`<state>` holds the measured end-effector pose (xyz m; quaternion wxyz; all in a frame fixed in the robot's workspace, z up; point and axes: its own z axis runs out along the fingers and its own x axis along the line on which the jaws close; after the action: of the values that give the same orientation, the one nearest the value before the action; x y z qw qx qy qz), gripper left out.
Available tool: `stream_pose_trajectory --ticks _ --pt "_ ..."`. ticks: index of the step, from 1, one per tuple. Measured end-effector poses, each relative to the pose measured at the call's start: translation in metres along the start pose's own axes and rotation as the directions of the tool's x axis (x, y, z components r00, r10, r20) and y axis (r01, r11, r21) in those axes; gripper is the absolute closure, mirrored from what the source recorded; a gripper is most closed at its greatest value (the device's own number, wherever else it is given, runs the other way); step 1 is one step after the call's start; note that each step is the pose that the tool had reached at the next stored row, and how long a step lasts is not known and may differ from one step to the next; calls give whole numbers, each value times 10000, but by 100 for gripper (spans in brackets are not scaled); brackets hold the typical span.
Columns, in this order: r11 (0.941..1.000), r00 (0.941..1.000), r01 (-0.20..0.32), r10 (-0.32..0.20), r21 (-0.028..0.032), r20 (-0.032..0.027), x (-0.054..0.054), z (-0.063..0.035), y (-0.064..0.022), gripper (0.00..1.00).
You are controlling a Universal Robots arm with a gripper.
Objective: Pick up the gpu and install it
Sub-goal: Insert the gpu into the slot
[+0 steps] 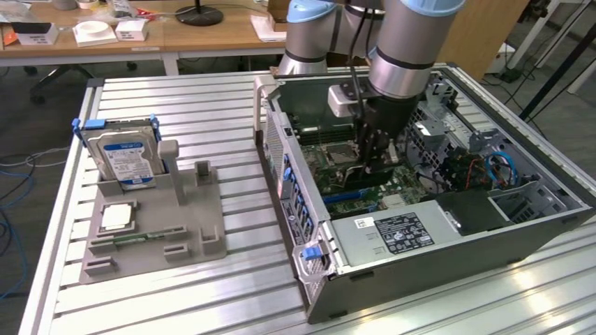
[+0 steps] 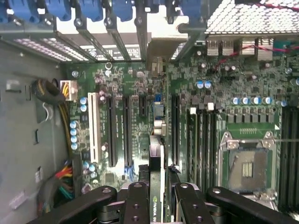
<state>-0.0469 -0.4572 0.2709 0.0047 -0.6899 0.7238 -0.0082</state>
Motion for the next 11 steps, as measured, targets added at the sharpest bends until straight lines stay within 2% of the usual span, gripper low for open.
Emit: stream_pose_trajectory --ticks 4,11 --pt "10000 10000 1 -1 2 -44 3 40 53 74" --pt "10000 10000 3 -3 6 -71 9 85 143 74"
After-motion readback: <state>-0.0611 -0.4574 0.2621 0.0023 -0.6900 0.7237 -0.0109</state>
